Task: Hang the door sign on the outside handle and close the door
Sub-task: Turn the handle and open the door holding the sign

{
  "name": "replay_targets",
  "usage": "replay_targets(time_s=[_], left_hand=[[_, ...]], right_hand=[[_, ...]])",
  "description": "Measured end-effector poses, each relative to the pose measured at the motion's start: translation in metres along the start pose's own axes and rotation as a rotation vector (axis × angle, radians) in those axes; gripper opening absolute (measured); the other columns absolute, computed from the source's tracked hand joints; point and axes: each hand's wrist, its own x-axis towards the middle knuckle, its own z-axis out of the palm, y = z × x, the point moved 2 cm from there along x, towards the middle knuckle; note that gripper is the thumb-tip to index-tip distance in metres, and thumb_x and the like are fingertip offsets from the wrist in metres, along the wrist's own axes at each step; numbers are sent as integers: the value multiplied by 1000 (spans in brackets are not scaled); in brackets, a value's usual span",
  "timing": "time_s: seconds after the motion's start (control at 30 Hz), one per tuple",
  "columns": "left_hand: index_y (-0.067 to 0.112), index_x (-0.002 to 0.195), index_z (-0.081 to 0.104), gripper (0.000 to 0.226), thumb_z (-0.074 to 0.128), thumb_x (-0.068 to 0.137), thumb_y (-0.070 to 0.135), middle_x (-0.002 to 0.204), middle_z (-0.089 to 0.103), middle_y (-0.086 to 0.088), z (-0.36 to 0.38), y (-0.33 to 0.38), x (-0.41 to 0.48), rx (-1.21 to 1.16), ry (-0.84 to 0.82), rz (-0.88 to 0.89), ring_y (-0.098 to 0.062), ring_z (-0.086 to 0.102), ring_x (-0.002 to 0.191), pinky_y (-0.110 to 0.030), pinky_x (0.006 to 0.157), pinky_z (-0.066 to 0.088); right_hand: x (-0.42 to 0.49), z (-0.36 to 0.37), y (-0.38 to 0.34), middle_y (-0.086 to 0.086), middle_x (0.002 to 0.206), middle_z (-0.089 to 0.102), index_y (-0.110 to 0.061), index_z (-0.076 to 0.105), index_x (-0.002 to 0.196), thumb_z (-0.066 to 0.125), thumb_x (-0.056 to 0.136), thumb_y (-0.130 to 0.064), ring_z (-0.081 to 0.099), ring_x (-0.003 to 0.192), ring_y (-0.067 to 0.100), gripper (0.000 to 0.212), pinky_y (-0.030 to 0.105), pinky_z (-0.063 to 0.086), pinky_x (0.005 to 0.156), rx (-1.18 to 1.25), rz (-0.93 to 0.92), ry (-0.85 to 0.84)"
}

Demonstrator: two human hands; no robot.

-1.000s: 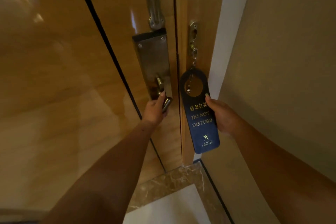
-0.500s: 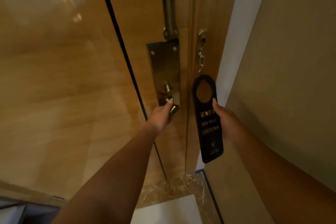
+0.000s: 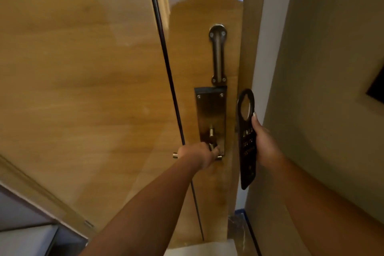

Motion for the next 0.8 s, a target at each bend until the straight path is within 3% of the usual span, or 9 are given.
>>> replay_targets(time_s=[0.1,0.17,0.3,0.43,0.5,0.57,0.67,0.8], left_hand=[[21,71,53,51,27,88,61,66,55,-1,2,5,-41,23,-15,-38,-20,53,63,-34,54,37],[23,65,45,47,29,89,60,68,55,-2,4,6,-75,47,-29,-37,-20,51,62,-33,53,35],[21,66,47,51,30,85,66,69,54,-2,10,1,-143,44,-34,-35,-19,49,62,-34,56,36],[17,72,55,60,25,86,67,68,54,-3,17,-9,-225,127,-41,4,-23,54,68,-39,67,39],[17,72,56,60,23,89,64,69,54,-3,21,-17,-260,141,-65,32,-25,54,72,-43,76,36],[17,73,56,59,22,90,61,73,58,-5,24,-26,-295,154,-87,48,-25,53,76,-45,81,33],[15,83,61,58,24,91,60,86,61,-8,25,-41,-343,124,-86,70,-25,52,85,-44,84,30],[14,93,62,59,27,91,61,95,61,-9,26,-61,-409,75,-133,23,-24,51,92,-44,91,30]], right_hand=[[-41,3,0,5,92,76,-19,73,95,56,71,-69,70,93,28,58,43,50,78,-34,-33,64],[-75,7,3,5,95,75,-19,71,98,52,78,-67,68,95,27,55,44,49,80,-67,-39,96],[-144,22,16,2,90,76,-21,71,96,48,80,-68,68,92,24,55,40,48,73,-80,-39,110],[-215,37,28,11,100,68,-17,64,108,45,82,-67,65,94,30,59,47,52,83,-43,-128,77],[-246,46,29,3,78,63,-22,64,103,45,80,-70,61,66,19,57,32,52,59,-5,-86,-22],[-274,56,29,-5,58,50,-26,66,90,46,77,-71,45,44,12,51,24,37,40,4,-2,-136],[-308,72,30,-5,53,45,-26,63,76,51,73,-69,38,38,11,45,24,31,38,29,58,-271],[-343,91,42,-7,49,45,-22,61,84,43,86,-64,39,36,10,45,26,30,43,37,127,-293]])
